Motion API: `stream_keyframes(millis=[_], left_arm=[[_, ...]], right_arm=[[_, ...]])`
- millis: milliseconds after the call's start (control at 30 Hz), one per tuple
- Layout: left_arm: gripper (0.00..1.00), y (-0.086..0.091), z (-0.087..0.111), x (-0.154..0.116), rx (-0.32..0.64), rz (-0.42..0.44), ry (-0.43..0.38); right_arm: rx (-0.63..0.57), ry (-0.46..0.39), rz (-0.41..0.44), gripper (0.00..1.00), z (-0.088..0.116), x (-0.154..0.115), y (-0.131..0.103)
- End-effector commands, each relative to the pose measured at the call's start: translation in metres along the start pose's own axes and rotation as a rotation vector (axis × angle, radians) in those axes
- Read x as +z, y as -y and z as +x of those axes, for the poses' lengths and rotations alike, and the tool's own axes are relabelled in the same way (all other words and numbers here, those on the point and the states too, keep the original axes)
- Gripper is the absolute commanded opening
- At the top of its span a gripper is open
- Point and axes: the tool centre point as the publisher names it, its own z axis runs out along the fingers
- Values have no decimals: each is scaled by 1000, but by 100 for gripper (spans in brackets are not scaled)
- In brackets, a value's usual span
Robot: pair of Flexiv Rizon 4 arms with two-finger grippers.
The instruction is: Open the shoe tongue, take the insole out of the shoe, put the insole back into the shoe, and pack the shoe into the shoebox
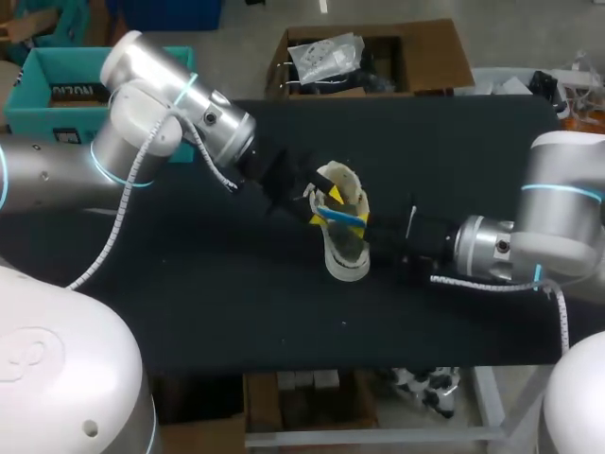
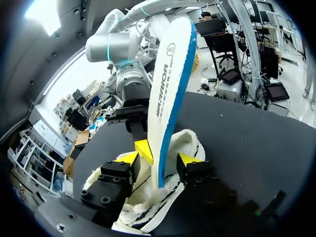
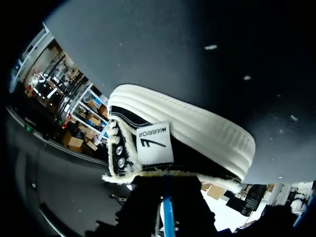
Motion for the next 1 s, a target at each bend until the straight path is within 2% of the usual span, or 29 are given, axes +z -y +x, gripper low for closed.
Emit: stream_keyframes(millis=[33,100,167,200,233,433,467,500,533,600,733,767,1000], left_arm=[[46,8,4,-8,9,-1,13],[41,9,4,-8,12,2,13],[23,10,5,-7,13,3,13],[5,9,5,-7,13,4,14],[0,9,4,-6,14,5,12],[0,7,5,-2,28,-2,-2],[0,7,6,-1,31,-3,-4],[0,7,6,-1,32,-3,-5],[0,6,7,-1,34,-5,-6],[0,6,8,-1,38,-10,-7],[0,5,8,-3,43,-13,0],[0,5,8,-3,44,-15,1],[0,4,8,-2,51,-32,2]], right_arm=[[-2,-22,3,0,0,7,-7],[-2,-25,1,0,1,8,-8],[-5,-30,-1,0,1,9,-9],[-5,-31,-1,0,1,9,-9],[-7,-35,-2,0,1,9,-9],[-12,-44,-10,0,2,9,-8],[-12,-47,-12,12,3,8,-7],[-17,-50,-19,36,3,7,-5],[-24,-53,-30,46,4,5,-2],[-40,-57,-36,53,5,1,4],[-68,-56,-53,48,5,-7,14],[-71,-53,-55,43,4,-9,17],[-98,-45,-31,27,2,-13,27]])
